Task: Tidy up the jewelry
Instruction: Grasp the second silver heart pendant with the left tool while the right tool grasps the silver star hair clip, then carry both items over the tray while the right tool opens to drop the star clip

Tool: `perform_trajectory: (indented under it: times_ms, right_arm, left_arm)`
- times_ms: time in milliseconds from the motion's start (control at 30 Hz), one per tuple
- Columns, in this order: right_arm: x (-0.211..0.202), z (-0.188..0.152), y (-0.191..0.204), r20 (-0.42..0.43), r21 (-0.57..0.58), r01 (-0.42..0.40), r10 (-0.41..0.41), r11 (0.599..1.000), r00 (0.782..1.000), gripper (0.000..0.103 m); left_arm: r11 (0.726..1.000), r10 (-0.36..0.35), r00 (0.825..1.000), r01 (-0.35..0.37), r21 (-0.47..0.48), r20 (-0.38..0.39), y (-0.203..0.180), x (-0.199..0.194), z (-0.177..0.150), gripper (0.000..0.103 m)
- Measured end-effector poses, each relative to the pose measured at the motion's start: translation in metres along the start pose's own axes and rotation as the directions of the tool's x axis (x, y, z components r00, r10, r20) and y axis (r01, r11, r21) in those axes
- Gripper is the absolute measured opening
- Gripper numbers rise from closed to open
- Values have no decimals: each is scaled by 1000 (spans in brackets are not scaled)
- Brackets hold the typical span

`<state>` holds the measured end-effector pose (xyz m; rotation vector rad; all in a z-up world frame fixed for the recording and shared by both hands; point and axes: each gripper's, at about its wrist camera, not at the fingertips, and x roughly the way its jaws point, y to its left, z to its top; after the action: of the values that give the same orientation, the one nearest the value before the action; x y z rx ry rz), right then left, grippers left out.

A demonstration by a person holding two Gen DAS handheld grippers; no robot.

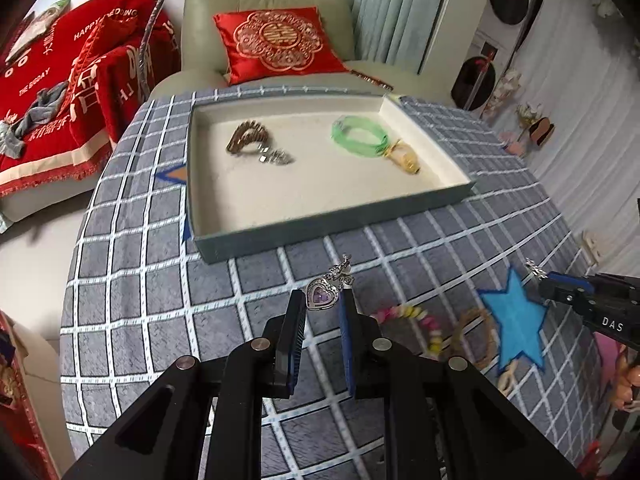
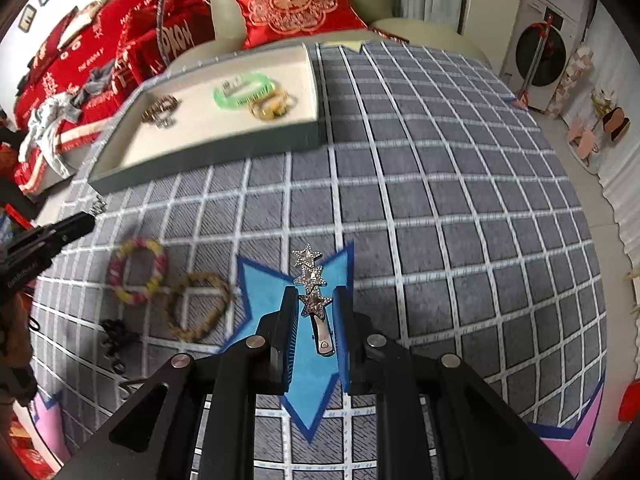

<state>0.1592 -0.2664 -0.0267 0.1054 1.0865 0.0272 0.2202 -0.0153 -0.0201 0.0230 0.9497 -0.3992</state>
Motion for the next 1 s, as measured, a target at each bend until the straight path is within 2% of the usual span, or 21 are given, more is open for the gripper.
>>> perform_trajectory:
  times_ms: [233, 367, 700, 1000]
  right_arm:
    - [-13, 31, 18, 53, -44, -17, 19, 999, 998, 19]
    - [-14, 56, 28, 80, -60, -36, 41, 998, 996, 19]
    - [0, 106, 55, 114, -88, -67, 77, 994, 990, 19]
    - [40, 142, 63, 75, -79, -89, 95, 993, 993, 19]
  left_arm:
    - [999, -36, 998, 37, -14, 60, -3, -16, 23, 31]
    - [999, -32, 996, 35, -35, 84, 4, -16, 38, 31]
    - [989, -48, 998, 55, -140, 51, 31, 21, 72, 31]
    - [984, -52, 999, 52, -168, 5, 38, 62, 95, 31]
